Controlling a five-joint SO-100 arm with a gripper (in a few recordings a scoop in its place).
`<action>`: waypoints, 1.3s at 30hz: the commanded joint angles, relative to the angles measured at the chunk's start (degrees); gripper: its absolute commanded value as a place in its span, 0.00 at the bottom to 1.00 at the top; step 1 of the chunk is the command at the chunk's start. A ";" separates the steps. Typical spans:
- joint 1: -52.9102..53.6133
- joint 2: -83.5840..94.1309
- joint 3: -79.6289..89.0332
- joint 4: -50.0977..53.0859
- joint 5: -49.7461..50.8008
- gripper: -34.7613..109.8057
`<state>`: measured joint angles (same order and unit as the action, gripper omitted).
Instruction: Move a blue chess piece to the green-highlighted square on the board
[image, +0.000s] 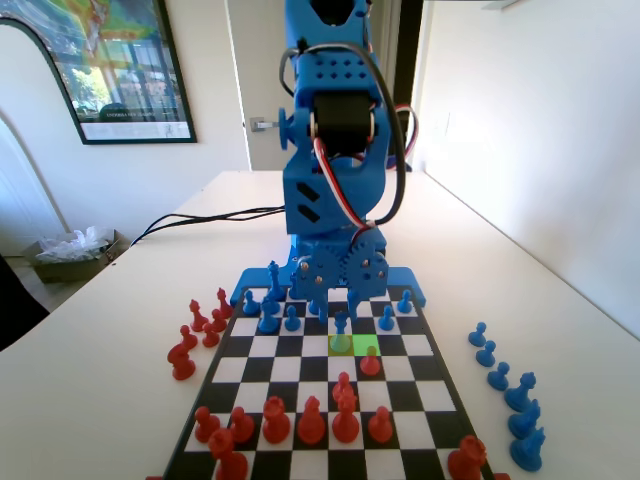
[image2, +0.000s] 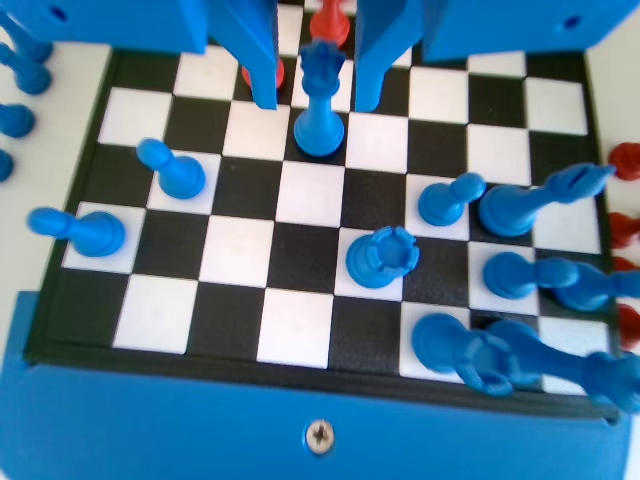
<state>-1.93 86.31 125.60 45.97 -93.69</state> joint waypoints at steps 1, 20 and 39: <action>-0.35 0.70 -3.25 0.09 -0.62 0.32; 0.44 0.35 -4.04 -1.14 -0.62 0.32; 0.79 0.35 -1.67 -2.90 -2.99 0.29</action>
<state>-1.05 85.17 124.37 43.33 -95.62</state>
